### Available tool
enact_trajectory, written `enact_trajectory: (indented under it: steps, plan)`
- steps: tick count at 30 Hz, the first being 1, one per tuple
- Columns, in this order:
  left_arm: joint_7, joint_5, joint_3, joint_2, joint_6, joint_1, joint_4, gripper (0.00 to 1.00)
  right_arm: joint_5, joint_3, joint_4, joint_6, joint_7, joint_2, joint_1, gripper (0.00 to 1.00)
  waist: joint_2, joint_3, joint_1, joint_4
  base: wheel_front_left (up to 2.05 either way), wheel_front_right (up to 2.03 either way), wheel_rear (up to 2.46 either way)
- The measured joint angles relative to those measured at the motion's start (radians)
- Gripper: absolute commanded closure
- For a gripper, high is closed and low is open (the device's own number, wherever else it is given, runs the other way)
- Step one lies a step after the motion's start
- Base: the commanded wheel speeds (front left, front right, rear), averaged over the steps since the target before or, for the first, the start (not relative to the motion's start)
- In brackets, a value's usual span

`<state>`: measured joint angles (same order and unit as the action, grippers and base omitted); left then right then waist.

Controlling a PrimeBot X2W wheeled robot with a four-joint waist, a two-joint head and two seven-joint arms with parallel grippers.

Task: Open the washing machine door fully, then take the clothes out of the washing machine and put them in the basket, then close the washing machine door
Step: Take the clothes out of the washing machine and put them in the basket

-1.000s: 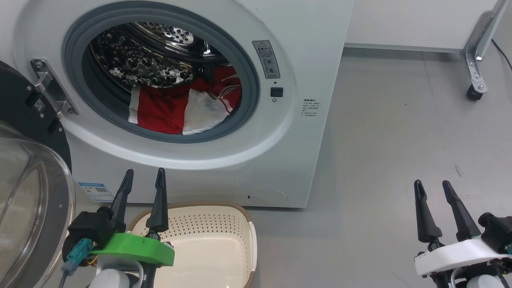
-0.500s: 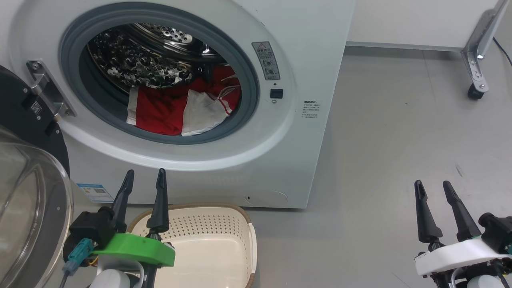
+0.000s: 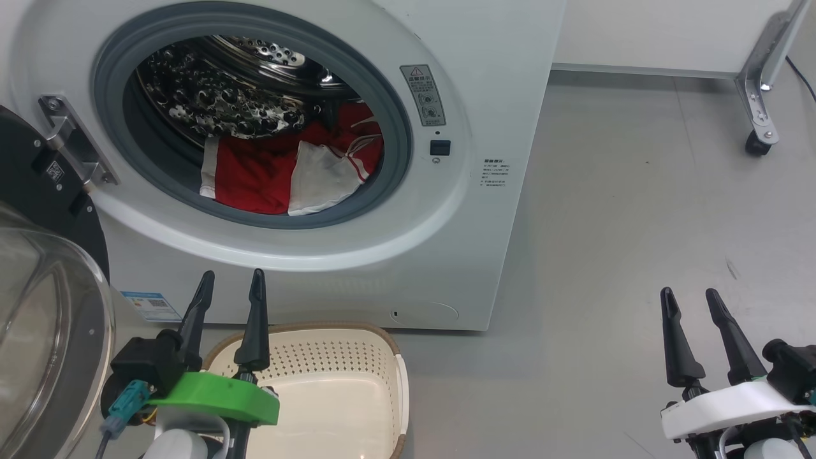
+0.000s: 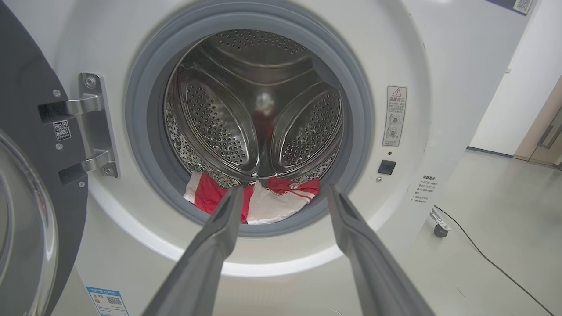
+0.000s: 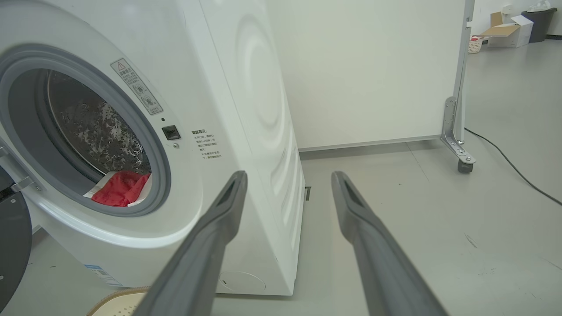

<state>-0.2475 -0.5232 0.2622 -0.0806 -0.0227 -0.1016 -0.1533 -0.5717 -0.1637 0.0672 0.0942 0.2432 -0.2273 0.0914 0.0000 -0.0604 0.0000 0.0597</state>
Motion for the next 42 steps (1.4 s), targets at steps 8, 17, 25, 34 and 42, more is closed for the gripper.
enact_trajectory:
  steps: [8, 17, 25, 34, 42]
  plan:
    - [0.0, 0.0, 0.0, 0.0, 0.0, 0.0, 0.001, 0.0, 0.0, -0.001, 0.0, 0.0, 0.0, 0.001, 0.0, 0.0, 0.0, -0.004, 0.0, -0.002, 0.0, 0.0, 0.0]
    - [0.013, 0.0, -0.008, -0.004, 0.01, 0.0, 0.016, 0.0, 0.003, -0.017, -0.027, 0.001, 0.0, -0.001, -0.003, 0.0, 0.0, -0.043, 0.0, -0.017, 0.0, 0.0, 0.0]
    - [0.054, 0.013, -0.026, -0.021, 0.046, -0.006, 0.031, 0.0, 0.014, -0.049, -0.061, 0.009, 0.0, -0.001, -0.026, 0.0, 0.0, -0.116, 0.0, -0.046, 0.0, 0.0, 0.0]
    - [0.113, 0.038, -0.054, -0.064, 0.071, -0.123, 0.041, 0.0, 0.017, -0.083, -0.07, 0.01, 0.0, 0.037, -0.109, 0.0, 0.0, -0.214, 0.0, -0.1, 0.0, 0.0, 0.0]
    - [0.178, 0.041, -0.081, -0.084, 0.09, -0.22, 0.021, 0.0, 0.017, -0.097, -0.063, 0.018, 0.0, 0.041, -0.138, 0.0, 0.0, -0.286, 0.0, -0.15, 0.0, 0.0, 0.0]
